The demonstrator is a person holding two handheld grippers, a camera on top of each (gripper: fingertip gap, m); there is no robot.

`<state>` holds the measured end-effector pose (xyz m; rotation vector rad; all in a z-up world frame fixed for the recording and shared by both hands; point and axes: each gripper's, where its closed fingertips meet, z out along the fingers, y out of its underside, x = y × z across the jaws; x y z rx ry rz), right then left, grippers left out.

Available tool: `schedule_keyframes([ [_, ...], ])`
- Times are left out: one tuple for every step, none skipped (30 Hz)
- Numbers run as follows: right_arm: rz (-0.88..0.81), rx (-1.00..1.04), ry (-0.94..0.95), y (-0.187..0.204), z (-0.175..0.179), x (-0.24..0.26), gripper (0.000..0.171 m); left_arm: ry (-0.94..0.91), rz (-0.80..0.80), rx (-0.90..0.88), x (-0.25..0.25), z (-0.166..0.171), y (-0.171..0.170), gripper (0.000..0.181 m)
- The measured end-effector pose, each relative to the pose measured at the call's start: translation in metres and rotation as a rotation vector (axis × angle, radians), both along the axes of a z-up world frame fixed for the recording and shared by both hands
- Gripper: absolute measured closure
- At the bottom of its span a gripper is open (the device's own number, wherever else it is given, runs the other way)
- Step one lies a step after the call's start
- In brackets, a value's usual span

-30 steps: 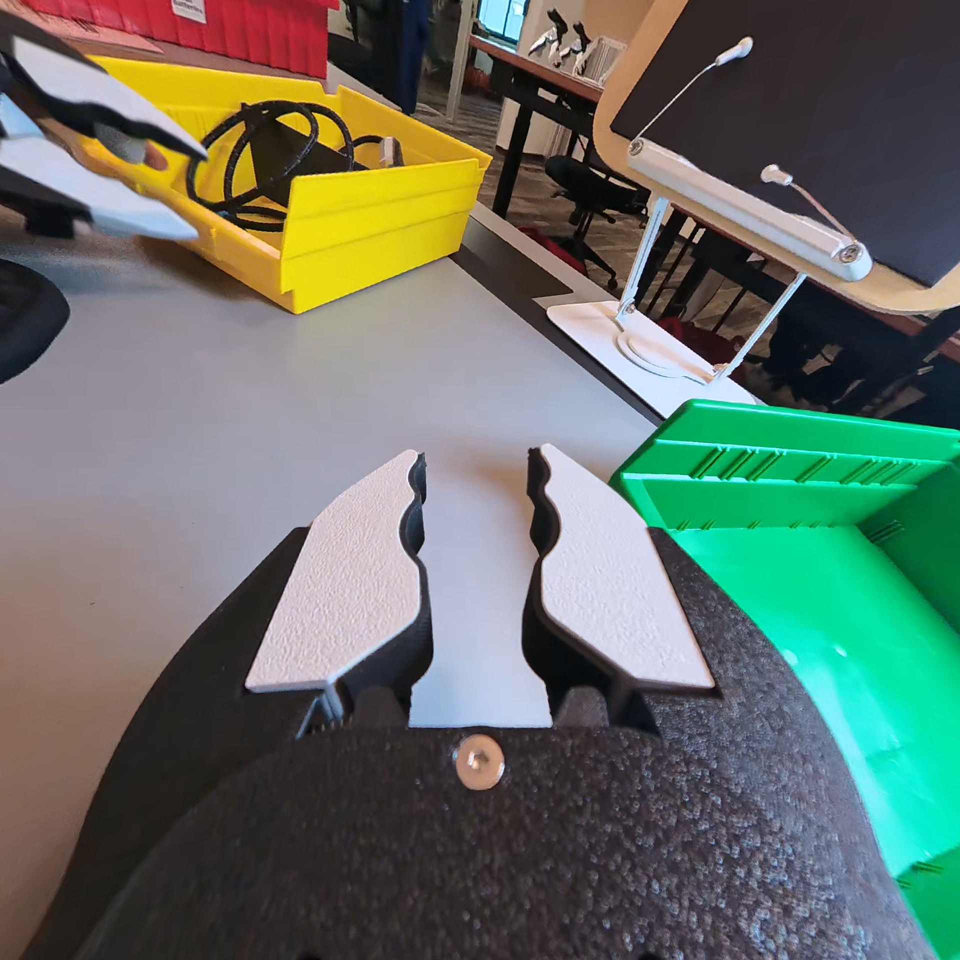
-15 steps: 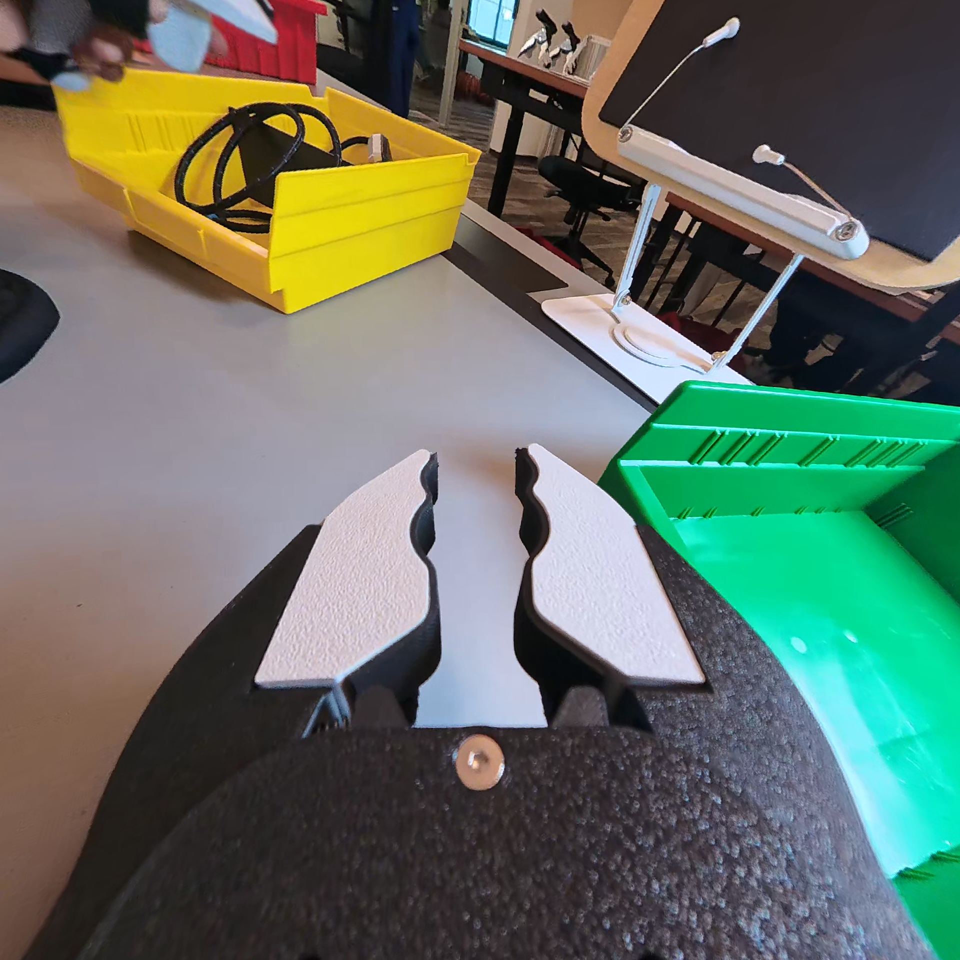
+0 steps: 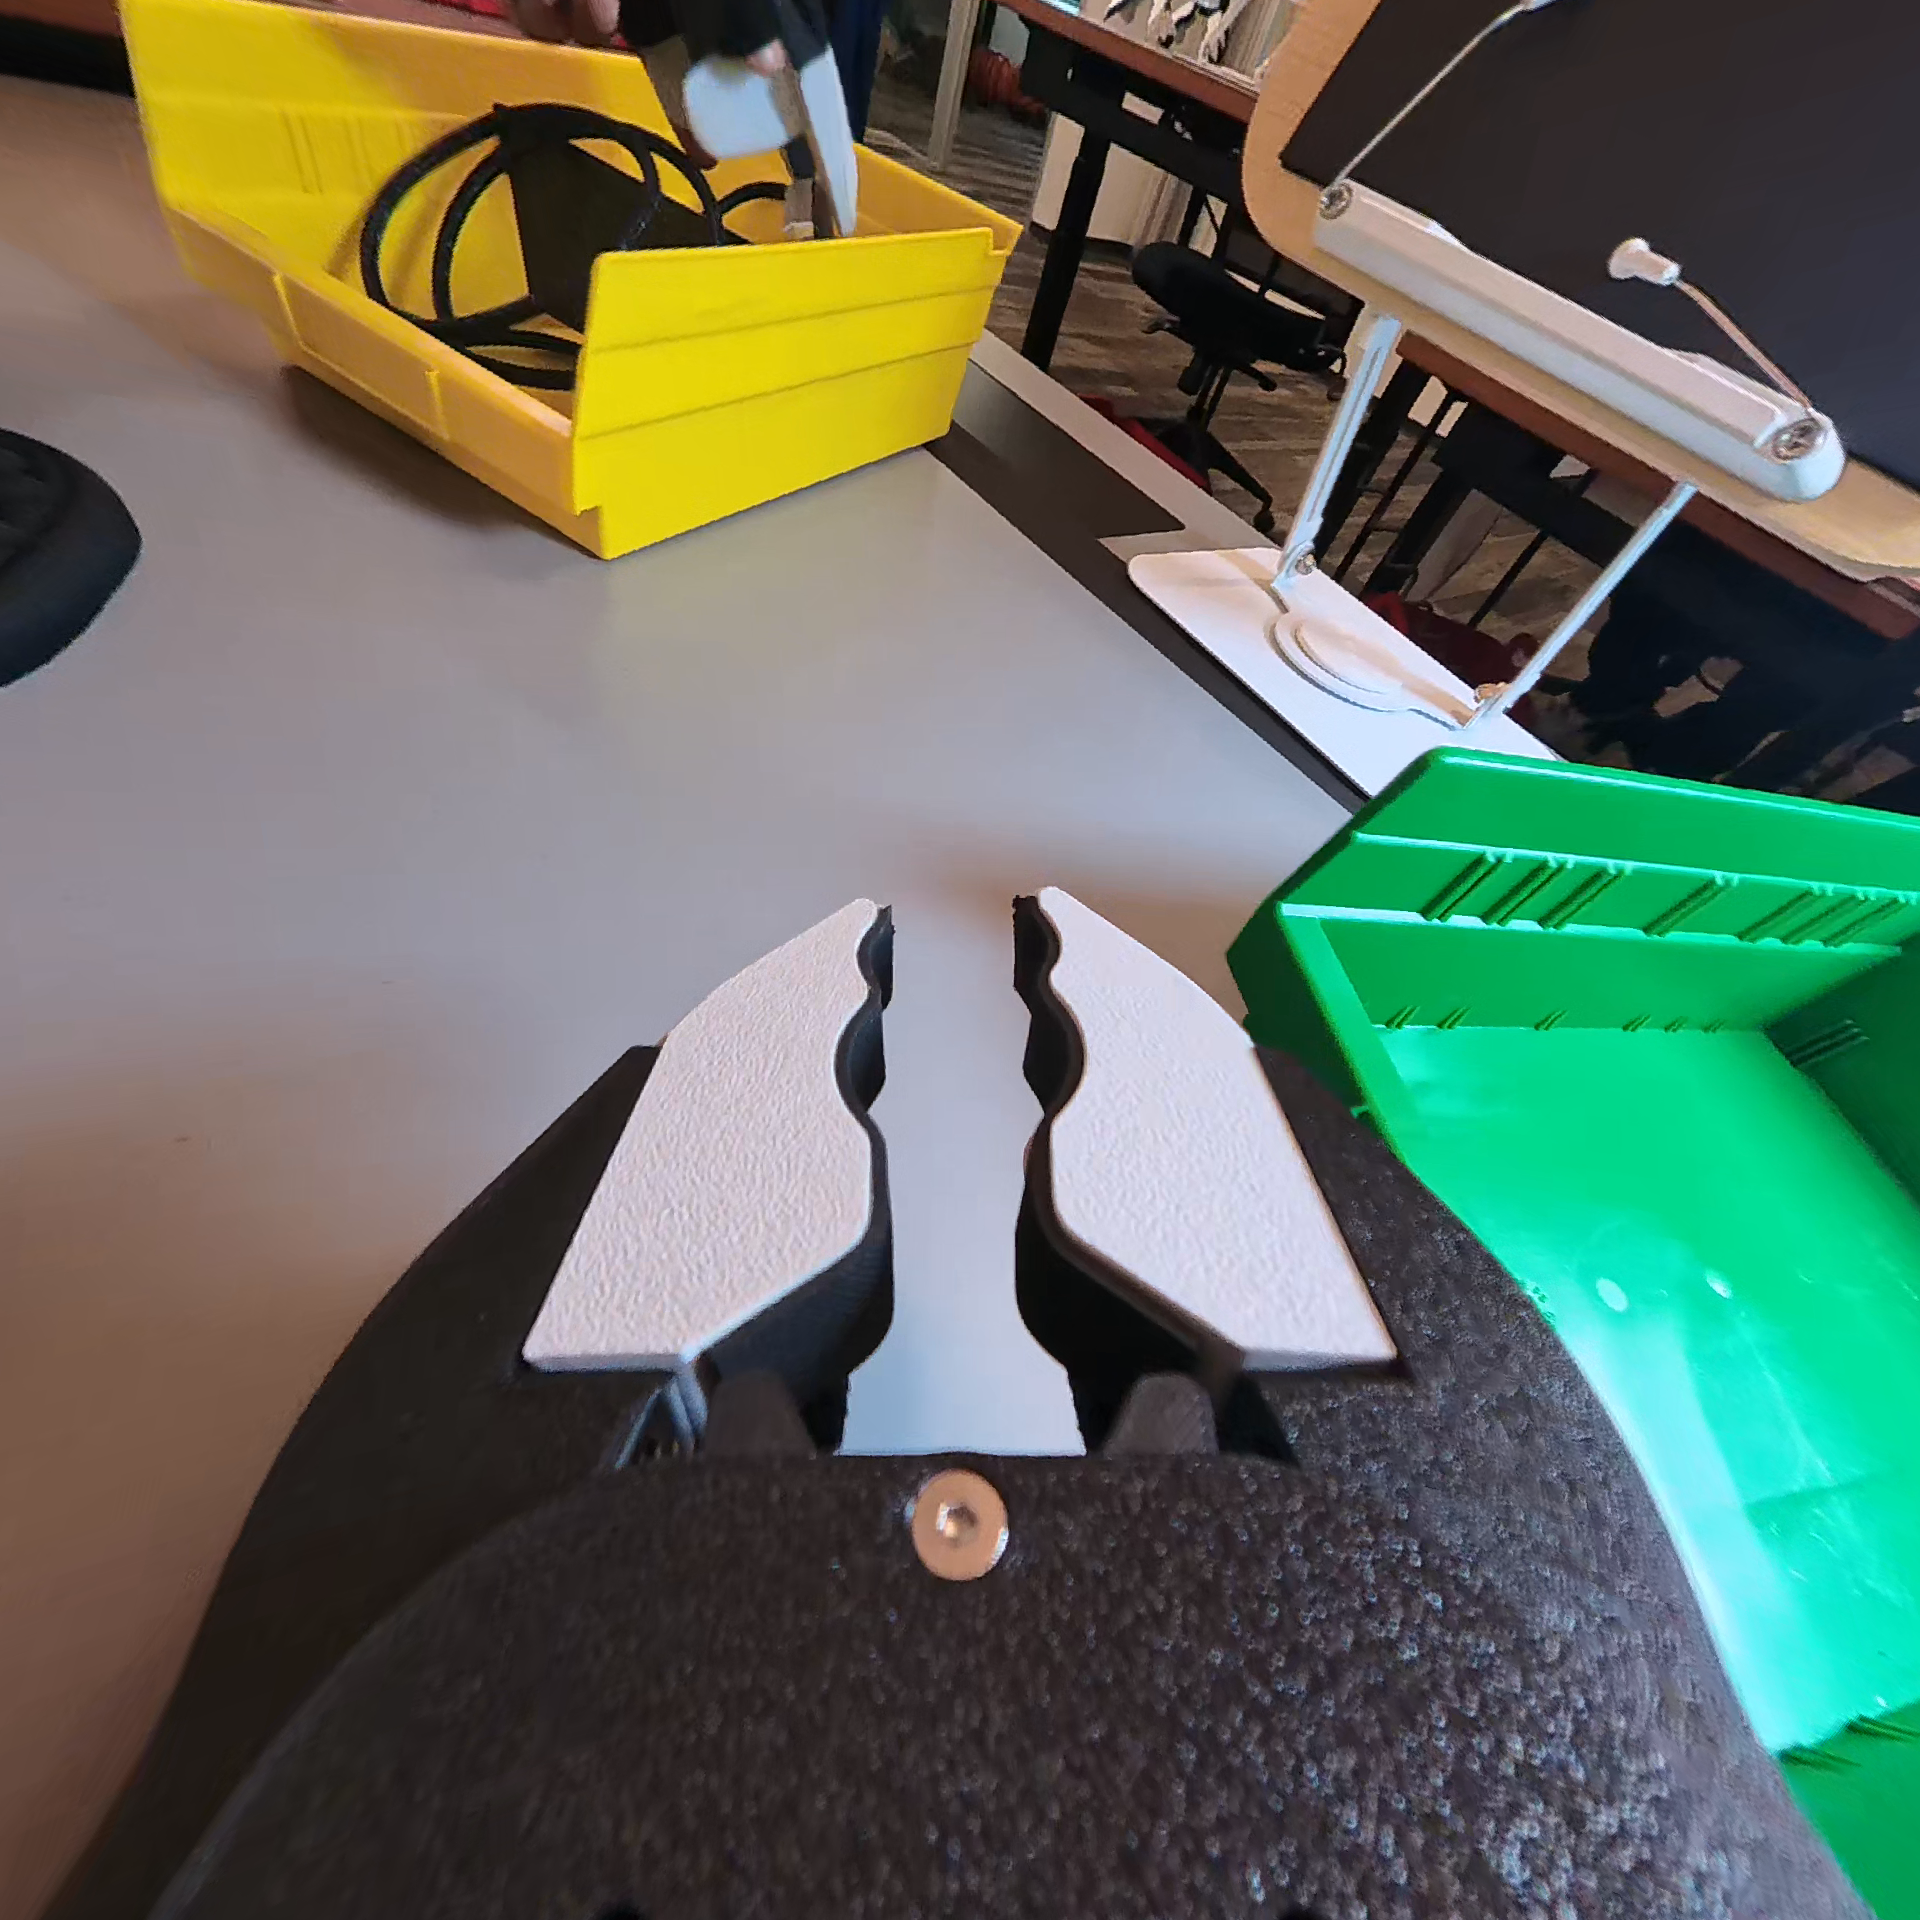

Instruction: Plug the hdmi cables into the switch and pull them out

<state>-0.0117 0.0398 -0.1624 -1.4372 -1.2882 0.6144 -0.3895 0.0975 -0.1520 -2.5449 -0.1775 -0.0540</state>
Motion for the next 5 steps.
schedule_keyframes([
  [0.009, -0.003, 0.001, -0.002, 0.000, -0.001, 0.149, 0.027, -0.010, -0.040, 0.001, -0.004, -0.002, 0.132],
  [0.017, -0.010, 0.003, -0.003, 0.000, -0.003, 0.149, 0.056, -0.019, -0.070, 0.001, -0.007, -0.004, 0.132],
  [0.023, -0.015, 0.004, -0.004, 0.001, -0.005, 0.149, 0.084, -0.022, -0.088, 0.000, -0.010, -0.004, 0.133],
  [0.026, -0.016, 0.003, -0.005, 0.002, -0.007, 0.149, 0.100, -0.026, -0.098, -0.001, -0.013, -0.003, 0.136],
  [0.029, -0.012, 0.001, -0.006, 0.003, -0.007, 0.149, 0.100, -0.029, -0.104, 0.000, -0.017, -0.003, 0.138],
])
